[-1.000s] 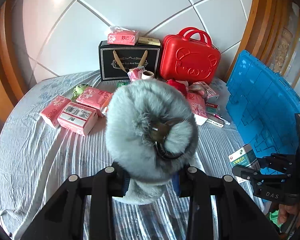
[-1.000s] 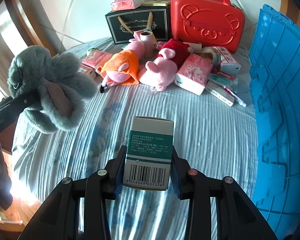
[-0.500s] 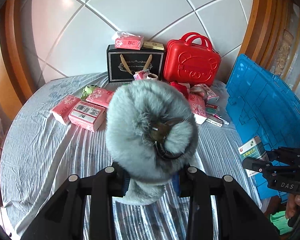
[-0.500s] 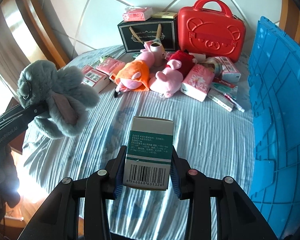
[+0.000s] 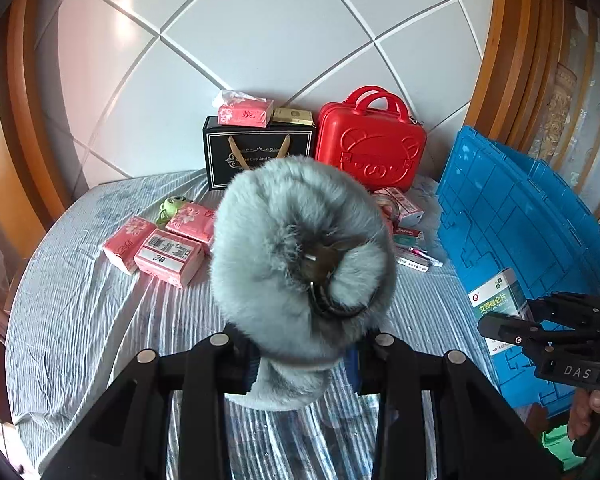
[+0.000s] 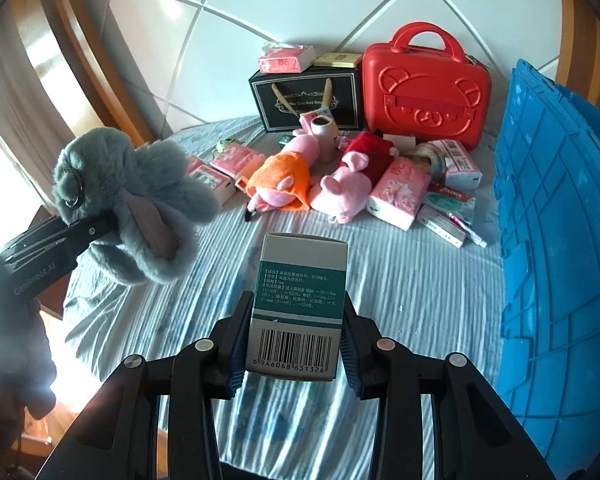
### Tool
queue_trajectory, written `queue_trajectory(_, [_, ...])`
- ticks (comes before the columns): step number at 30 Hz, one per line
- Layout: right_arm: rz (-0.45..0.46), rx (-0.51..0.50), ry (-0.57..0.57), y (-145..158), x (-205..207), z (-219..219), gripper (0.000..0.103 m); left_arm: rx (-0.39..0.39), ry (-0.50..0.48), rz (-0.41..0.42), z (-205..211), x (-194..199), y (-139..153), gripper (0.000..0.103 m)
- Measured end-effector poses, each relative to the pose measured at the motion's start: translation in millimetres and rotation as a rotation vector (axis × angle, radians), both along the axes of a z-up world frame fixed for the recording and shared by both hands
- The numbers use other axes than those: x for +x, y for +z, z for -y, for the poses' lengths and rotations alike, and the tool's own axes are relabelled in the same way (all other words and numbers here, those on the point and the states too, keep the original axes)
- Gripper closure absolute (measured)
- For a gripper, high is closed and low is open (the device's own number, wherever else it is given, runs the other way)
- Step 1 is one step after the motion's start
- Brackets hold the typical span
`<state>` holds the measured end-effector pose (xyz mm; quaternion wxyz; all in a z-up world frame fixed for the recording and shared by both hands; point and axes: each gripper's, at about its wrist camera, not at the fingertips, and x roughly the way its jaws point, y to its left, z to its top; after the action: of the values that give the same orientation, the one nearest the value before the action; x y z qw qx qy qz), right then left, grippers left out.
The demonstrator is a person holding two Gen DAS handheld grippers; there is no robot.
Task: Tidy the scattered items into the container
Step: 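Carry the grey plush and medicine box with both grippers over the blue bin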
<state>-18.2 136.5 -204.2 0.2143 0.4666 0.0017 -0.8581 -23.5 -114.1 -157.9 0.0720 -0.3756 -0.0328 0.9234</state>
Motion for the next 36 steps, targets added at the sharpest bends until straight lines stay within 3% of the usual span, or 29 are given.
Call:
queue_trajectory(14, [-0.079, -0.075, 0.004, 41, 13, -29, 0.065, -0.035, -0.041, -0.085, -45, 8, 44, 0.071])
queue_trajectory(36, [-0.179, -0.153, -0.067, 107, 19, -125, 0.065, -0.026, -0.136, -0.19, -153, -5, 119, 0.071])
